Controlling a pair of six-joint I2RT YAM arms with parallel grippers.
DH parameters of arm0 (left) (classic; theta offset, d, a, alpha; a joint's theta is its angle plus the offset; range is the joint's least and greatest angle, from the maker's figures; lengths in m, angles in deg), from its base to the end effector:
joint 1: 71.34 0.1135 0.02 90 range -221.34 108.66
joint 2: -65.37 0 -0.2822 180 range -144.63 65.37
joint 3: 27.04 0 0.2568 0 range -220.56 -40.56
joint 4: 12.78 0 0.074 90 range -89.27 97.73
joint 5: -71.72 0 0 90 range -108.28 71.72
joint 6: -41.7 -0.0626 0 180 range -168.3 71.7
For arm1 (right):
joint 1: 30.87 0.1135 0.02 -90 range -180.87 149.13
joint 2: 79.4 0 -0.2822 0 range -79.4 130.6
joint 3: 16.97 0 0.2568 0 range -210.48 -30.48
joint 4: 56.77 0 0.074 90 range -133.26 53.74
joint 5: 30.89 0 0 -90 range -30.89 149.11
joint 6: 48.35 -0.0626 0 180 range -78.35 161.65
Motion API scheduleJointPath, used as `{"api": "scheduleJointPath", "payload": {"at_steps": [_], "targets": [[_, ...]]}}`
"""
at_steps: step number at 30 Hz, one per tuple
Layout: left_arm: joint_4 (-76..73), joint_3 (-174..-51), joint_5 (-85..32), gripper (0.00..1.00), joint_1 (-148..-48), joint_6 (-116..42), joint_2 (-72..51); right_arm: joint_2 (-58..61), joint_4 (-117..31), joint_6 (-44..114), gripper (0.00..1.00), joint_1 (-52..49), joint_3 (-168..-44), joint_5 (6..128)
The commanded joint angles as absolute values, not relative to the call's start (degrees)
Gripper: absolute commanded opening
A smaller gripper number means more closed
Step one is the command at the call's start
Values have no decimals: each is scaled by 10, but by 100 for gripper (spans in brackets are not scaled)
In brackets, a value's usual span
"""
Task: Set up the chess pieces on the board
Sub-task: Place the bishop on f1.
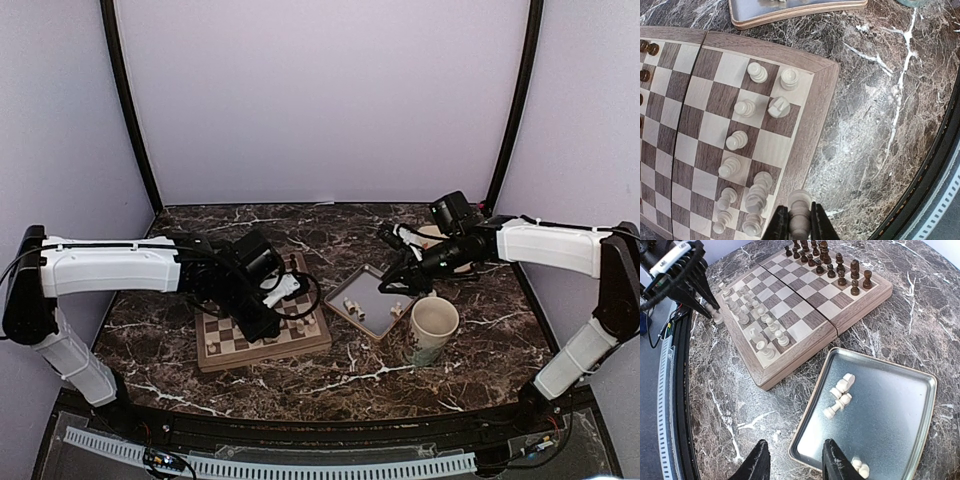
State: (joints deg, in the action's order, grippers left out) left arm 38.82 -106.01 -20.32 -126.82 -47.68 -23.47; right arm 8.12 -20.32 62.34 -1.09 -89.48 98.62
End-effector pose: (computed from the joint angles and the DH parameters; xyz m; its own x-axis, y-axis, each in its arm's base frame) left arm 0.1866 -0.2752 0.2316 -0.5069 0.7179 -0.4773 0.8276 0.5601 -0.0364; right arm 0.2684 0.1995 0.2333 -0.3782 -0.5305 -0.7587 -0.9202 0.3050 0.2454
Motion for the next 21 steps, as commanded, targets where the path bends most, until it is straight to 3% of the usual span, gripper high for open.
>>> {"api": "scheduleJointPath", "payload": {"at_steps": [1,21], "targets": [[406,-1073,-173,11,-1269,-498,-251,73,-222,625,36,-12,-891,1002],[384,-1128,-176,12,-1268,-518,-346,72,-220,635,36,-12,-887,997]]}}
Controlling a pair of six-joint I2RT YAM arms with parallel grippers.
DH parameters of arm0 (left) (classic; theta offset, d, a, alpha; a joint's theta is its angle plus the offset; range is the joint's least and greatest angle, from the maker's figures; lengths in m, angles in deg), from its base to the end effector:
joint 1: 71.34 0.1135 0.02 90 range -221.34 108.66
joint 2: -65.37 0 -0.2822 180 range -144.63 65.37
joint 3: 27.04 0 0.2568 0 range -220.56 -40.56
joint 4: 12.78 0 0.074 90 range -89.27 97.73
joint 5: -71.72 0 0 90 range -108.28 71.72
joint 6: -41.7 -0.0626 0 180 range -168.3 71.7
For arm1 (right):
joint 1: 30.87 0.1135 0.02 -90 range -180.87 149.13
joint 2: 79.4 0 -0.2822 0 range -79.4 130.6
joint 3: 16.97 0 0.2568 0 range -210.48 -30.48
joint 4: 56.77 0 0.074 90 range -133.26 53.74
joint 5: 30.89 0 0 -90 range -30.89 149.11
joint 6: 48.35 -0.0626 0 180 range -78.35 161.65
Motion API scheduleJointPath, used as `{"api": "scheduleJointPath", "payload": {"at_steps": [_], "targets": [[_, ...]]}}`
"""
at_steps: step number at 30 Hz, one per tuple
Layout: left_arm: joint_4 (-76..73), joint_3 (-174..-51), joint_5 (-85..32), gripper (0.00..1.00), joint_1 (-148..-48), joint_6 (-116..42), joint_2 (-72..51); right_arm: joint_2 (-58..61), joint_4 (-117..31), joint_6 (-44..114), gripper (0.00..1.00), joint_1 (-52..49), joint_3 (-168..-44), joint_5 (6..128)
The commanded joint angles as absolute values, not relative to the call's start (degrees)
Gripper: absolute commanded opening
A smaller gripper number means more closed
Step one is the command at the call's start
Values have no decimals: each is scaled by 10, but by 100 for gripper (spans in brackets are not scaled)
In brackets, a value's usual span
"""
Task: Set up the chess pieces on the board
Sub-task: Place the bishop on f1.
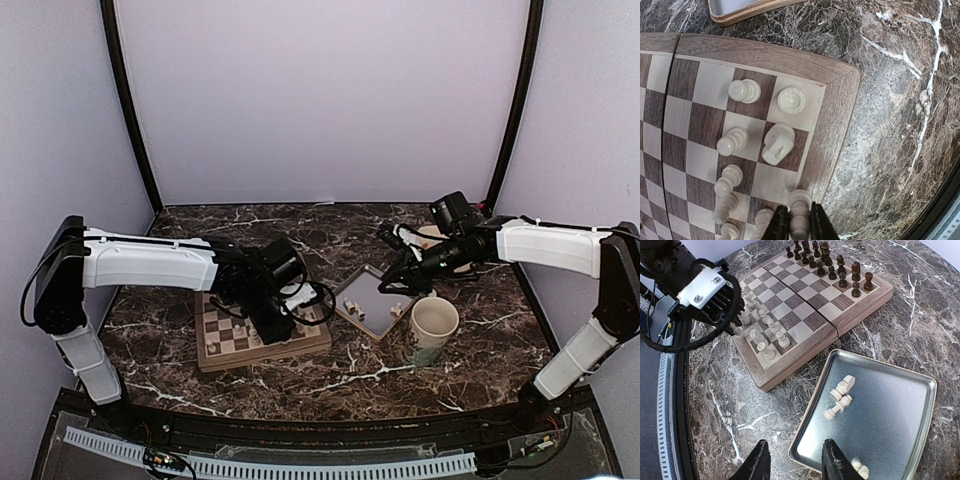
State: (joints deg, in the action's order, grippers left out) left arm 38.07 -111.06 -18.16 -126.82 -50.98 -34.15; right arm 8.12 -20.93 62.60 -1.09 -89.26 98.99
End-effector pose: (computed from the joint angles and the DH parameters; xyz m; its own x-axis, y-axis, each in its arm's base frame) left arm 0.2092 -0.3039 0.1981 -0.4800 0.7804 -0.4006 0.8468 0.5315 0.0207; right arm 0.2684 0.1999 0.2330 -0.3692 -0.5274 -0.7652 -0.9239 0.2970 0.2411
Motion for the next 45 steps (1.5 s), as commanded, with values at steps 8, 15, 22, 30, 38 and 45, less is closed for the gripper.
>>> {"api": "scheduleJointPath", "payload": {"at_steps": [8,15,22,30,38,45], "targets": [[385,-1133,-156,13,-1268,-506,-360,76,-216,640,36,-12,-888,999],[387,-1138,-144,14,-1265,-496,-368,82,-210,643,36,-12,-891,1003],[379,-1139,-158,16,-1258,-489,-368,83,-210,644,36,-12,-889,1003],[380,-1141,-147,17,-1255,-482,-373,88,-207,645,36,-12,-892,1004],[383,-1143,-147,23,-1254,-479,-377,90,-205,646,36,-12,-893,1005],[395,-1151,-152,29,-1254,-473,-370,90,-203,645,36,-12,-895,1009]]}}
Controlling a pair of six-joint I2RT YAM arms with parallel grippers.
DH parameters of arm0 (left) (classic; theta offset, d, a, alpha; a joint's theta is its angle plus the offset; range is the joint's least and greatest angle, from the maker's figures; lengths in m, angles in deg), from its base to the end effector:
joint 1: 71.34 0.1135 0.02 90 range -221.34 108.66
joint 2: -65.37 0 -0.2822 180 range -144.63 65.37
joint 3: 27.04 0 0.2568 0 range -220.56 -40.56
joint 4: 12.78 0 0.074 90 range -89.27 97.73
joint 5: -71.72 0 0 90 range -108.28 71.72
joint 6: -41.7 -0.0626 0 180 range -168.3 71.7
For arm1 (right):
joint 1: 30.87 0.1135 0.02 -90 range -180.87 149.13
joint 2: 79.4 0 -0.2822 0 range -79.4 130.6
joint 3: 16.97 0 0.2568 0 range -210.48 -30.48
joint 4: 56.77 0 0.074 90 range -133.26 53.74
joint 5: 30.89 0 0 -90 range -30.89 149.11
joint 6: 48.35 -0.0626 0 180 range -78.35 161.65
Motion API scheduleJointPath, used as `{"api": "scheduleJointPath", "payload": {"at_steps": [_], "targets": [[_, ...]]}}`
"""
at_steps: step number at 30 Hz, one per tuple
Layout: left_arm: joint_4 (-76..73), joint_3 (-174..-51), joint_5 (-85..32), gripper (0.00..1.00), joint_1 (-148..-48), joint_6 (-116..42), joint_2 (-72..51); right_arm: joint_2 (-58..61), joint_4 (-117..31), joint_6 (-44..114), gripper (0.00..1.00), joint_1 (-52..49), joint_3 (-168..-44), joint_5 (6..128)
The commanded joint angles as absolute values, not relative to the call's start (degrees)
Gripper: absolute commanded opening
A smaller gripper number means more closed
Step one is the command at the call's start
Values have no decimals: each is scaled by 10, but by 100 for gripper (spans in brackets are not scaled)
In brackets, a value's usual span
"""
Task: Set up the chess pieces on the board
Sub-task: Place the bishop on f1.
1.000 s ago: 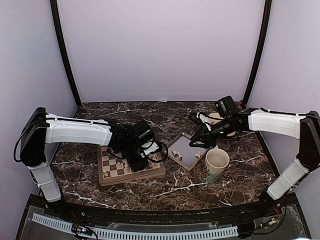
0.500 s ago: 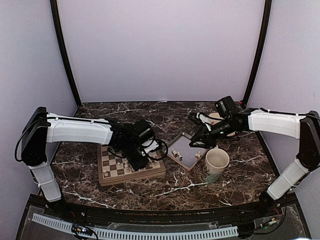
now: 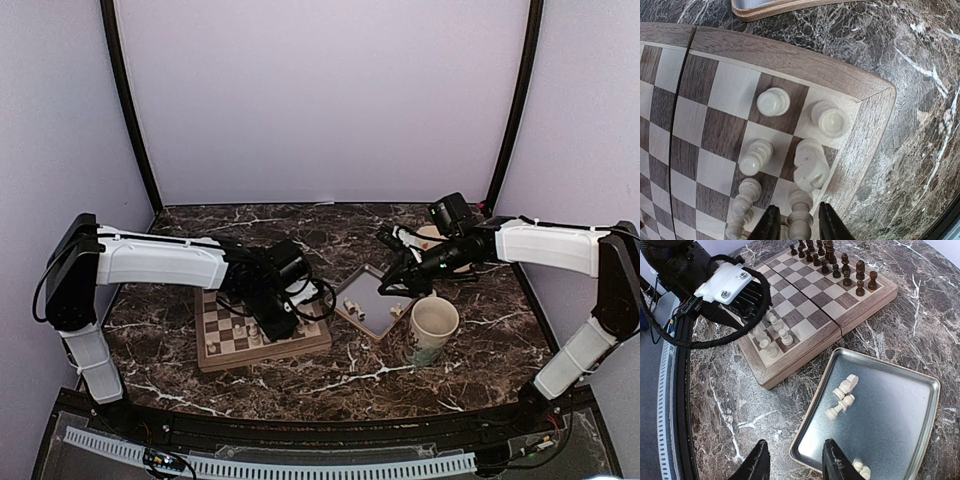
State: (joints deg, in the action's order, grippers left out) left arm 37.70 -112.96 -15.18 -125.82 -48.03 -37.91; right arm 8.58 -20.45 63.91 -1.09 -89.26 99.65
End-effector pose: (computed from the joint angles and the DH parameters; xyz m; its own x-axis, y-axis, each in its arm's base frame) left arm 0.2244 -0.3085 0.1851 -0.5418 0.7510 -0.3774 0.7983 0.6003 0.0483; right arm 0.2680 0.2003 0.2303 -0.3585 -0.5369 -0.7637 -0.9298 0.2783 0.2409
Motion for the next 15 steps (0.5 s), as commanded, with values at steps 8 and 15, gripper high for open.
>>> {"api": "scheduleJointPath", "payload": {"at_steps": [8,15], "targets": [[392,-1173,-174,35,-1254,-466,-326,92,-172,635,36,-12,-934,967],[325,-1177,-147,40,-1253,-453,-277,156,-57,660,33,-12,-1061,830]]}}
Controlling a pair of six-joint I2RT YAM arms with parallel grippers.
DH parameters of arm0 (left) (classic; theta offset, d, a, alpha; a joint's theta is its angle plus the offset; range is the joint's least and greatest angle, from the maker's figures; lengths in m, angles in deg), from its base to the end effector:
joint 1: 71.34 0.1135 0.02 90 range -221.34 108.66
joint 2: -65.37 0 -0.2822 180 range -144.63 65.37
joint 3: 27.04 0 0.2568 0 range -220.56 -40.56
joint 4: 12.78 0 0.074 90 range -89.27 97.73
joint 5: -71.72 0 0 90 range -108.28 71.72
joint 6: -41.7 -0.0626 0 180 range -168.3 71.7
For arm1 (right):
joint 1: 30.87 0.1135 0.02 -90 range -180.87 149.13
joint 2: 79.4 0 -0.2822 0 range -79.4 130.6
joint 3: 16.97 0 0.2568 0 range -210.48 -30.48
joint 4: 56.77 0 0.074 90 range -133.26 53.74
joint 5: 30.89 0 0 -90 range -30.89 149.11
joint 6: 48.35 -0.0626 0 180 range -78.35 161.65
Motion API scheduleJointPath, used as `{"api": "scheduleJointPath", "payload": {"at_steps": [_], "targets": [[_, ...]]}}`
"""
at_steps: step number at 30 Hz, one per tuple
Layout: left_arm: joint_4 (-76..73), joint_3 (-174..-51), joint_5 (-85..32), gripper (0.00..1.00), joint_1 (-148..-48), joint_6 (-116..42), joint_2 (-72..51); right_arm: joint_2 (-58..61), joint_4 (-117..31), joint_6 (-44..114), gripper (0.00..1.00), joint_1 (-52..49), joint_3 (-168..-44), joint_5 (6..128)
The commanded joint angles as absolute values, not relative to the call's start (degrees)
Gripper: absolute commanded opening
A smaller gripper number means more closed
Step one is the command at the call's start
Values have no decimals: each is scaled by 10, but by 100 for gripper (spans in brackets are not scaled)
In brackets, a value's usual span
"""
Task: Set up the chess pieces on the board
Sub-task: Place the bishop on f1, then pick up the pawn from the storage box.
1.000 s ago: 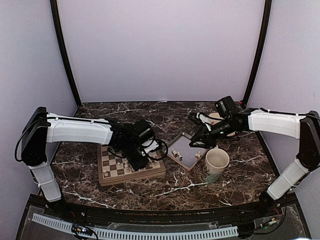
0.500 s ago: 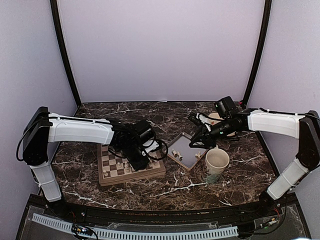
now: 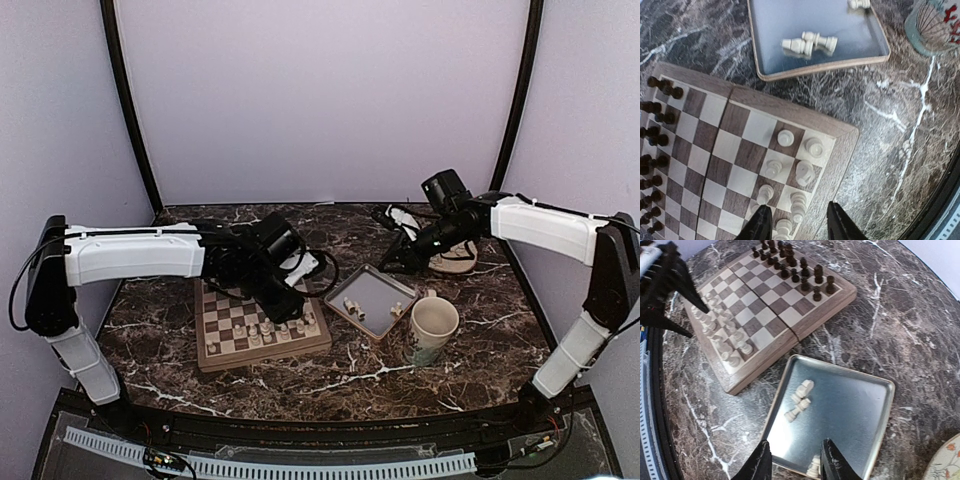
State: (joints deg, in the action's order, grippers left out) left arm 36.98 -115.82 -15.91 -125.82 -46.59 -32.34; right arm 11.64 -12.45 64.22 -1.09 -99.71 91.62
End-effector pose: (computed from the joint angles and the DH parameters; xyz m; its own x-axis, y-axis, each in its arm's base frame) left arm 0.2243 -0.3098 0.2366 -0.5201 0.6772 -0.5205 0.7856 0.6185 0.0198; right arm 0.2925 0.2061 0.2578 -0.3674 -0.5832 -0.7245 -0.9130 0.3748 0.1613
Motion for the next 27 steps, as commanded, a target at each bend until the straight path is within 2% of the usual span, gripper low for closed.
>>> {"api": "scheduleJointPath", "payload": {"at_steps": [1,10,27], "targets": [[309,-1176,-145,41,-1253,-449,-274,170,-37,666,33,-12,-1080,813],[189,-1149,-153,43,-1238,-428,-274,295,104,683,29,-10,-1173,732],[138,-1090,-206,44,-1202,-419,-260,378,186,692,30,30,-1229,674]]}}
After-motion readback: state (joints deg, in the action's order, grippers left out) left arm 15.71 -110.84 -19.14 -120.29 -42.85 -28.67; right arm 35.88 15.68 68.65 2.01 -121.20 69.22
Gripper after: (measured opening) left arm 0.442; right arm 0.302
